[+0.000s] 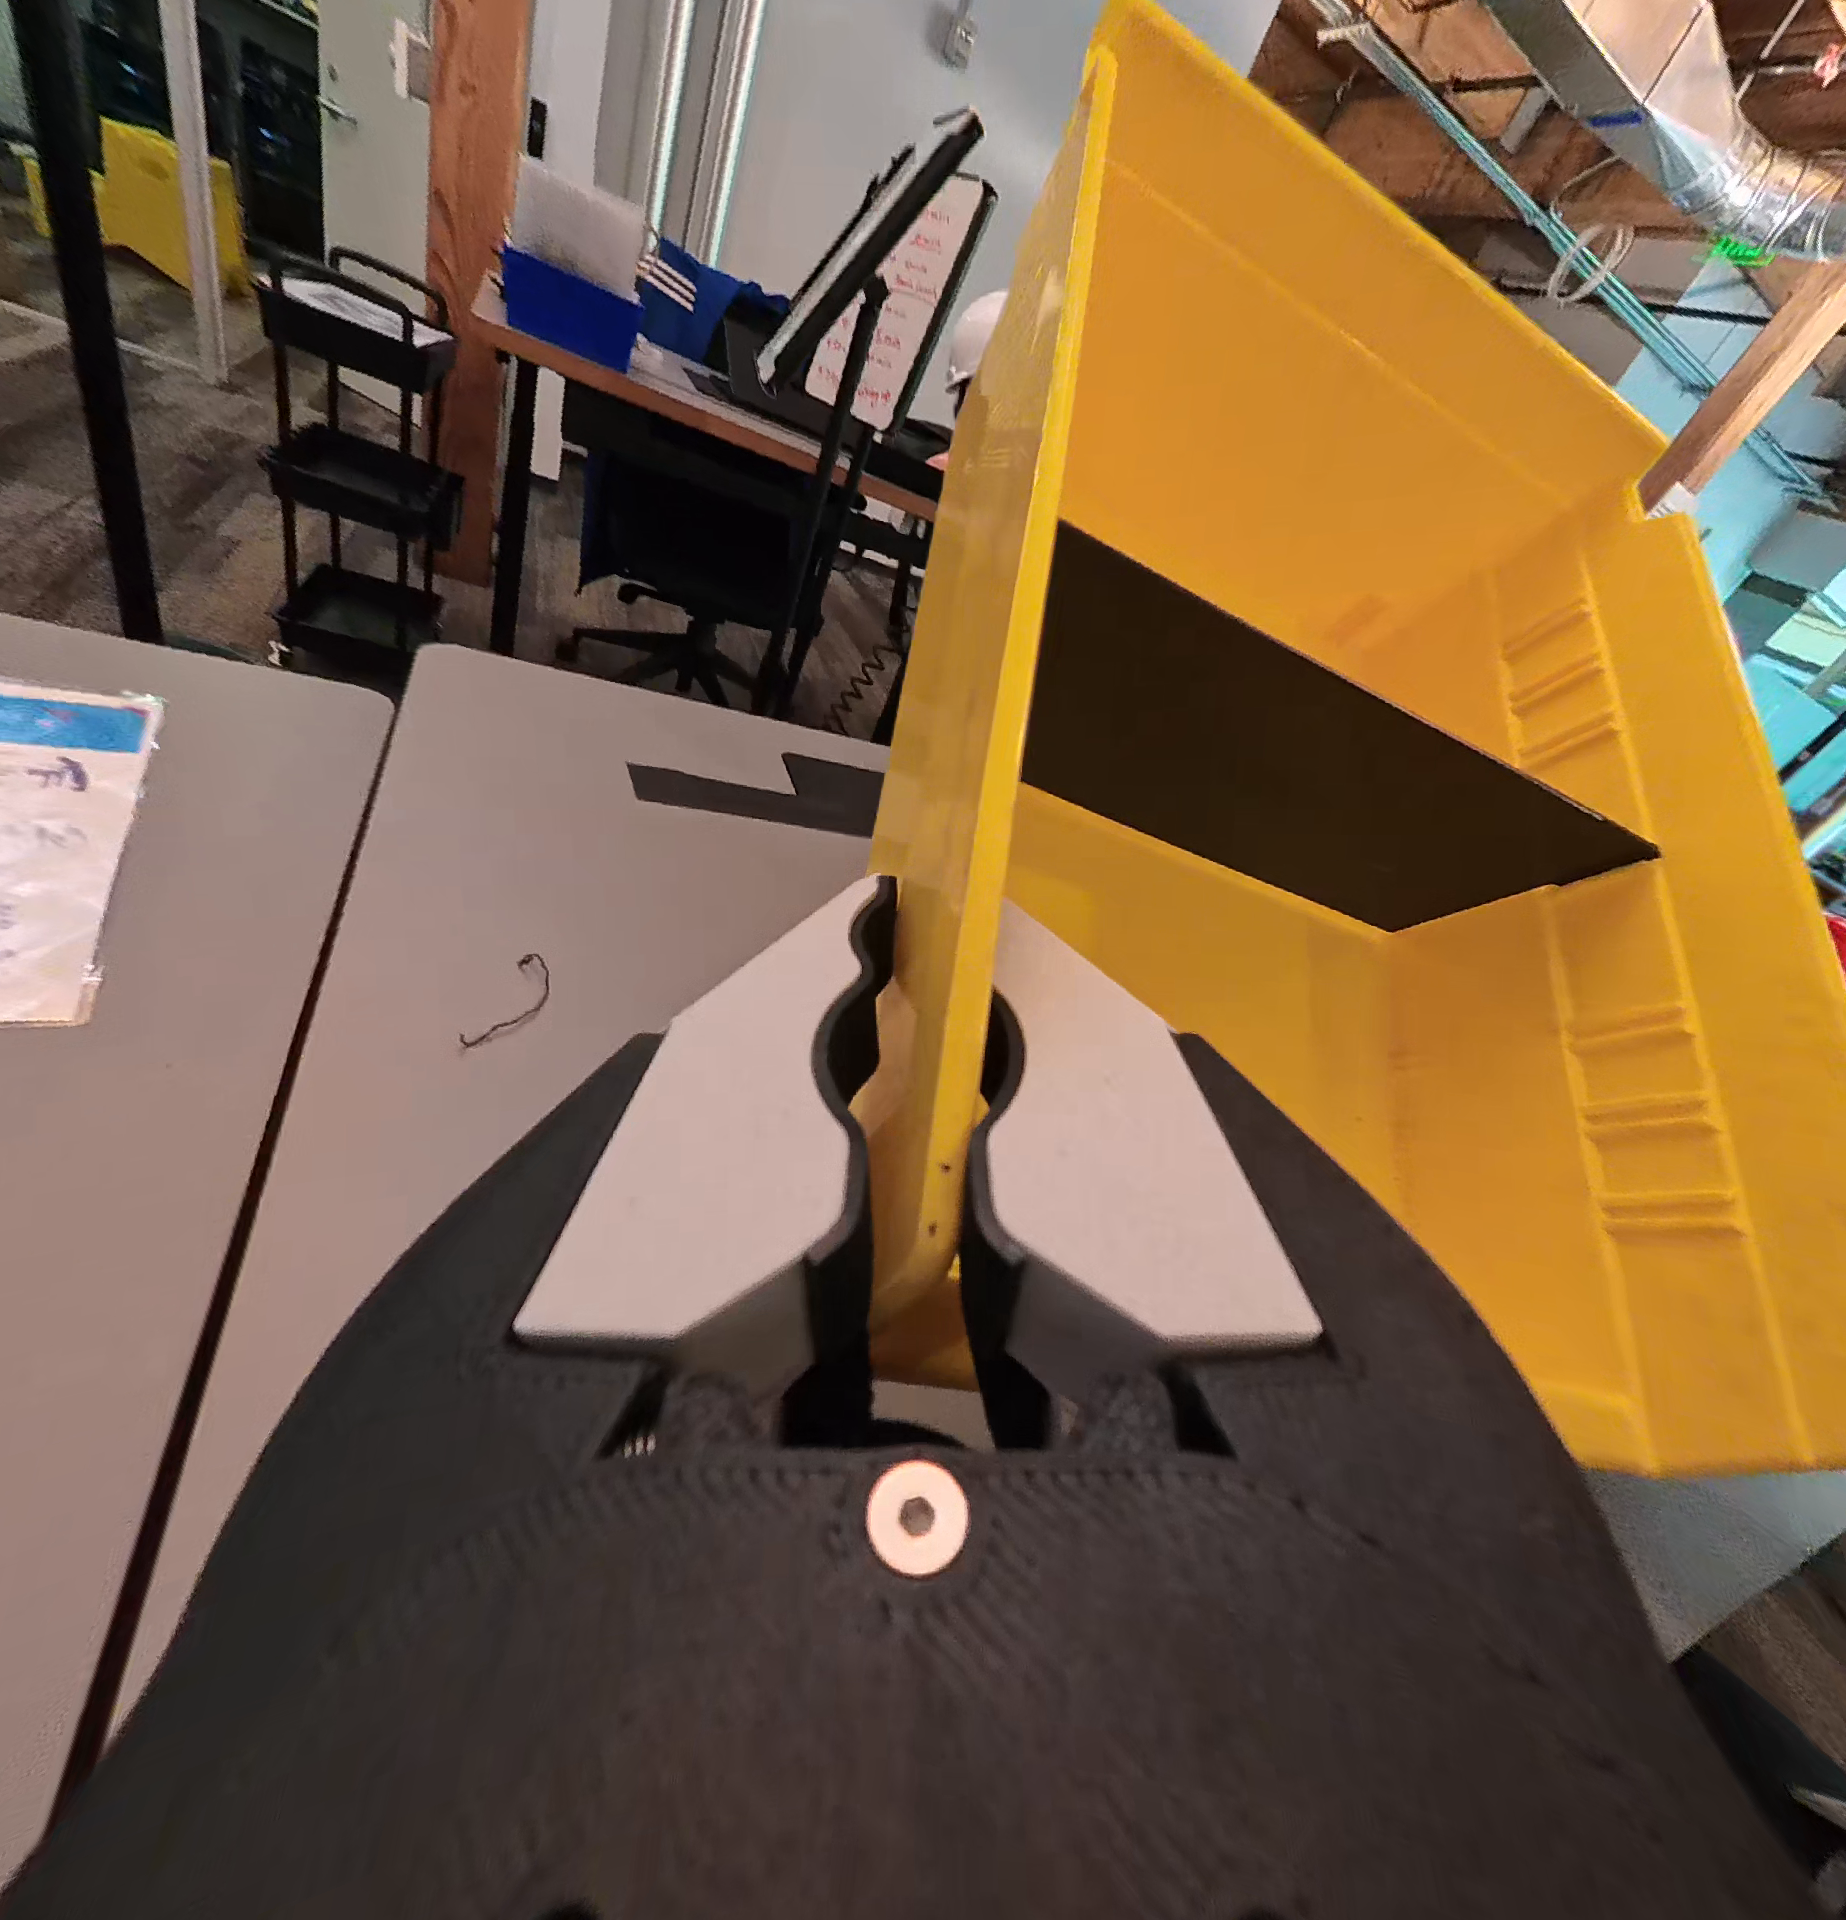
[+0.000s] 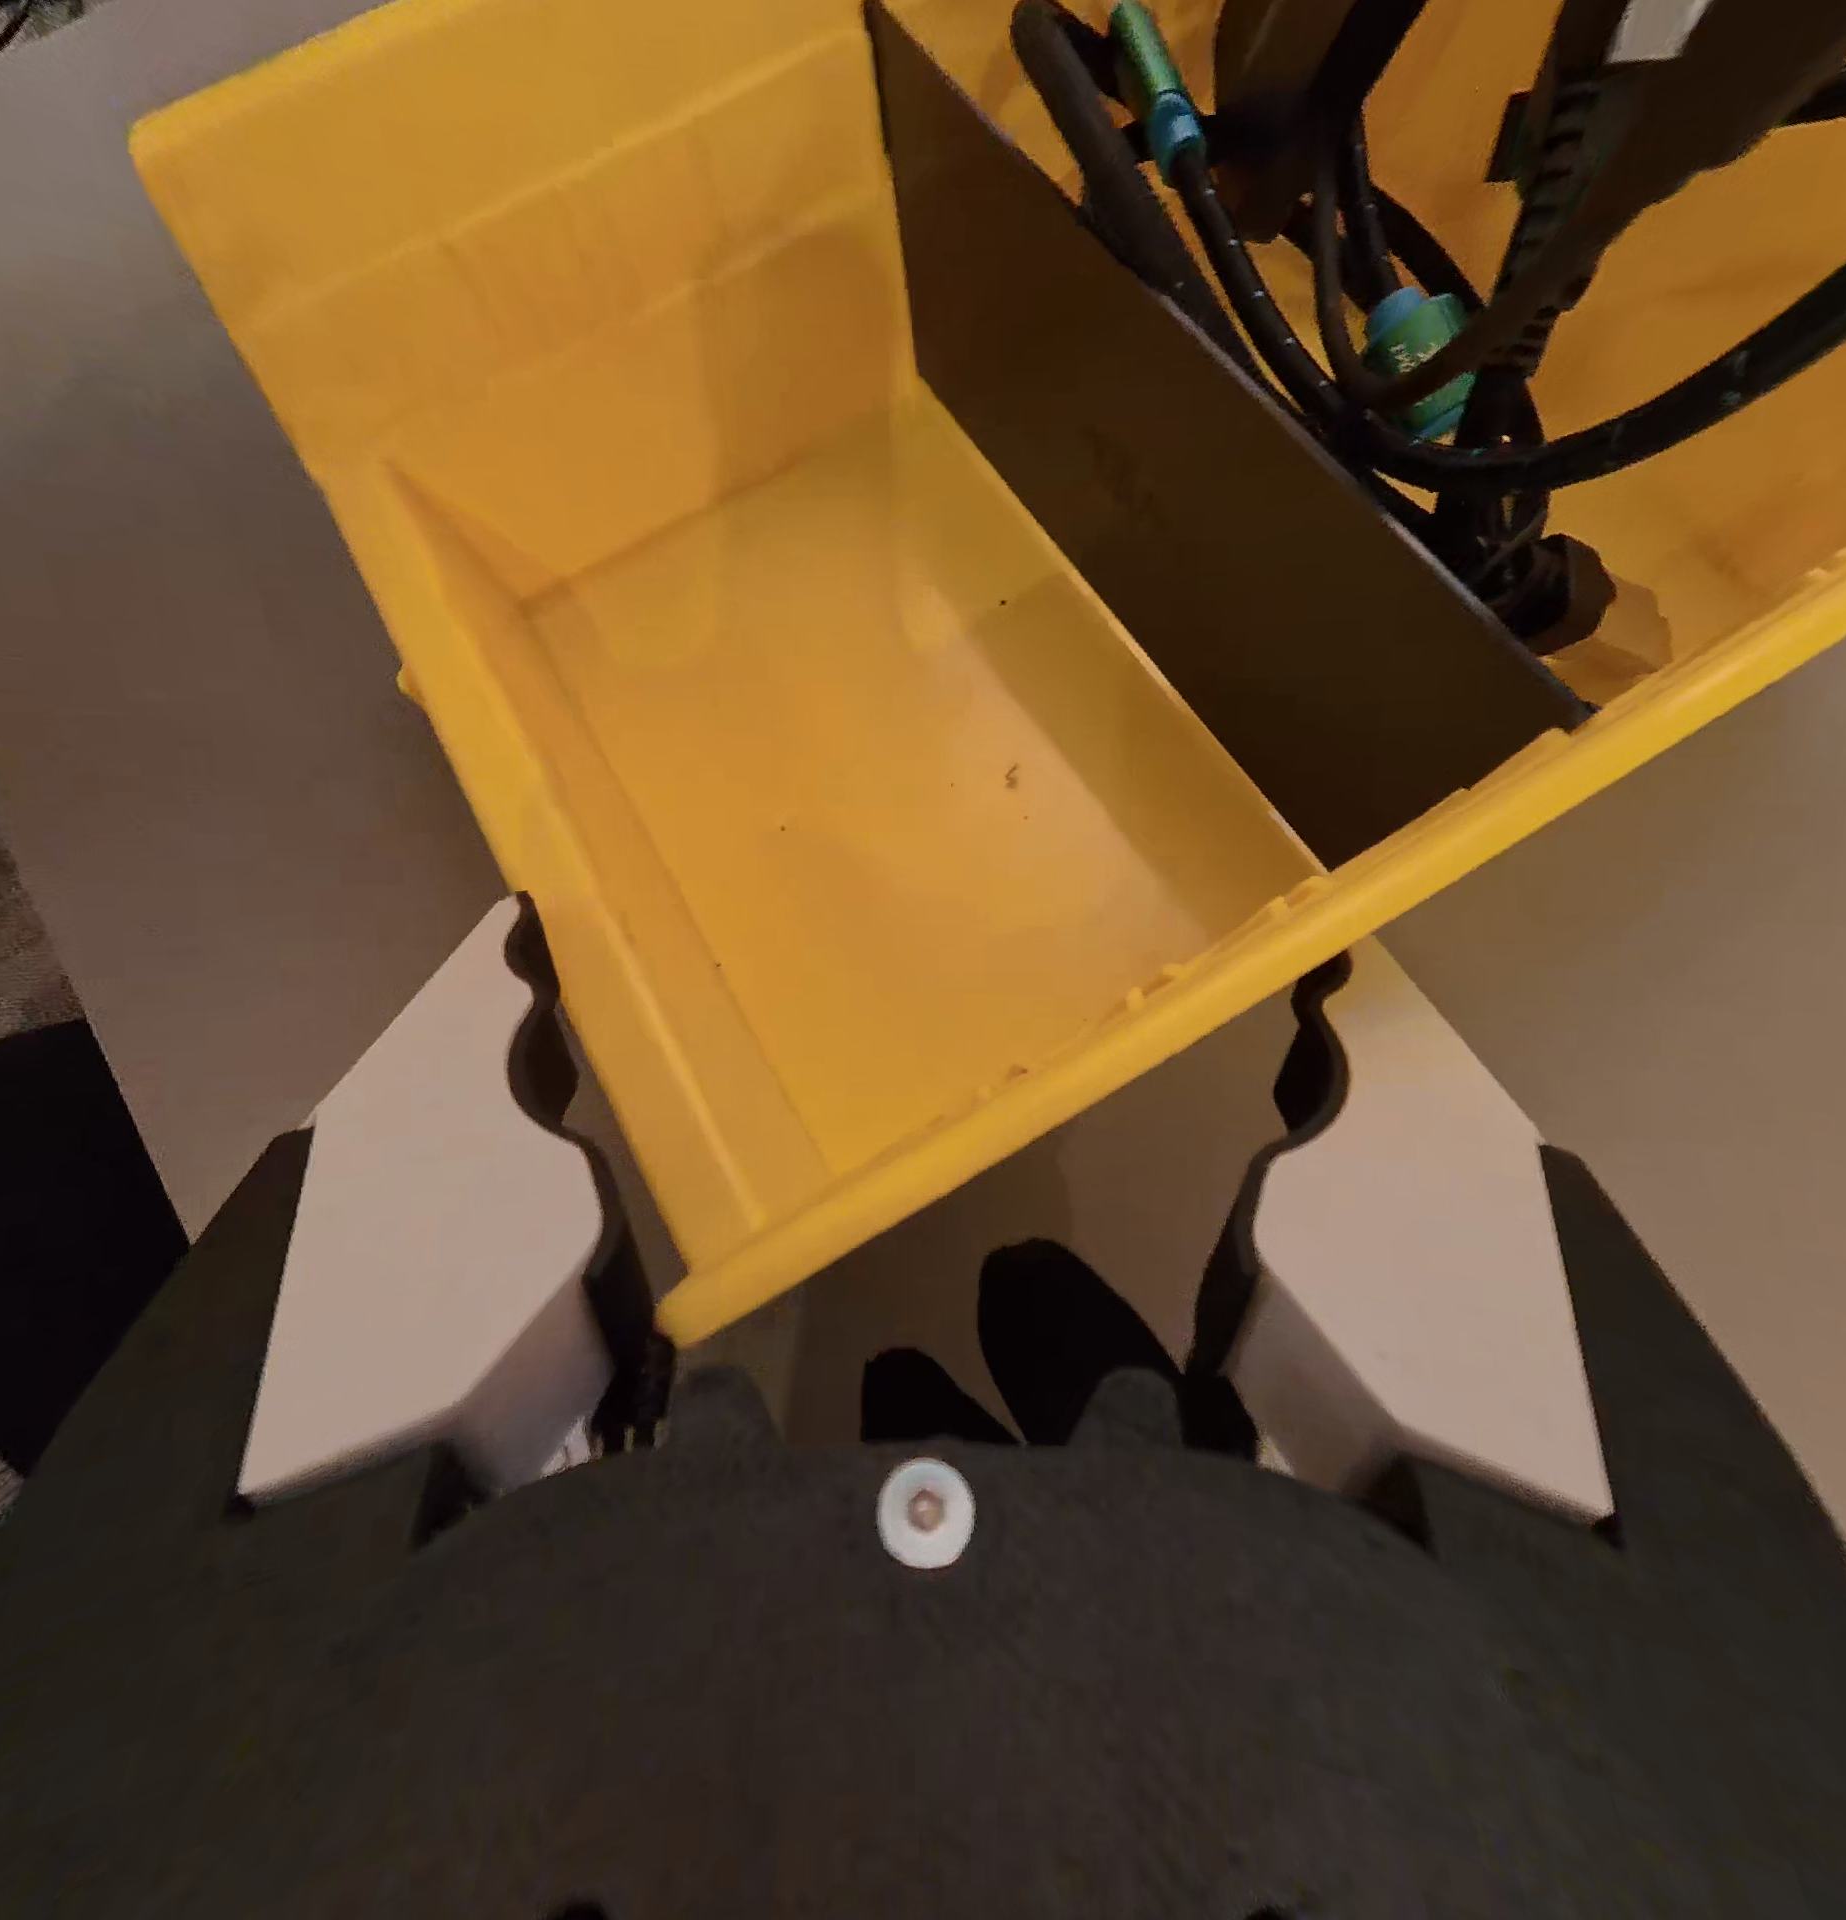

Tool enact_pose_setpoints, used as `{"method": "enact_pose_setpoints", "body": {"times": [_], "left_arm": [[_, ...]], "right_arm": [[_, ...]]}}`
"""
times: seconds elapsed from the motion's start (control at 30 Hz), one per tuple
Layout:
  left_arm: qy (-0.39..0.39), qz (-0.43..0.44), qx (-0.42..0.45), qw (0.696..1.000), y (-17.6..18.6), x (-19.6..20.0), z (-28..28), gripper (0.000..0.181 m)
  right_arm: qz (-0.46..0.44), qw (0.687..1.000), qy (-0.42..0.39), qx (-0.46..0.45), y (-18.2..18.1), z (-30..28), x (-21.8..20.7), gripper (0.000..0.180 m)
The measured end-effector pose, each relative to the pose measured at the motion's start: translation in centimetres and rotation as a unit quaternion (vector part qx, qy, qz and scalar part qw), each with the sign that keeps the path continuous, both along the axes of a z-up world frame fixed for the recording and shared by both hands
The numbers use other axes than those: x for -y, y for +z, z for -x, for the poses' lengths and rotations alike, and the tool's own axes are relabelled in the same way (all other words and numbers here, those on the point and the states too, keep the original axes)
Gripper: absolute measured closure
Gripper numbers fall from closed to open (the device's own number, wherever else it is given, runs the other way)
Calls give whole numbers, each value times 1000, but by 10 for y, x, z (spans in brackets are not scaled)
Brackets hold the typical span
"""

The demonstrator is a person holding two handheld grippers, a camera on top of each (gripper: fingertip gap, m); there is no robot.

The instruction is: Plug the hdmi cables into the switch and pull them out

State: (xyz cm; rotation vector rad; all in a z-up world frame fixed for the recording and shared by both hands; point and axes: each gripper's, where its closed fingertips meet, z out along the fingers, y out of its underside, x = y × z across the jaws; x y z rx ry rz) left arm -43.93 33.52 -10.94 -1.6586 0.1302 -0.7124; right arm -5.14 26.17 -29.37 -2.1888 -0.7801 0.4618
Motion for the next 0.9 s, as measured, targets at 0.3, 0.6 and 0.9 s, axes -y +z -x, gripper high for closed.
{"method": "enact_pose_setpoints", "body": {"times": [0.3,0.6,0.9], "left_arm": [[2,-56,21,998,52,22,8,176],[12,-57,21,998,53,24,17,176],[5,-66,44,997,56,24,22,176]], "right_arm": [[11,999,47,1,-15,81,-3,47],[17,997,66,-29,-15,124,-6,62],[5,996,29,-81,-1,124,-21,73]]}}
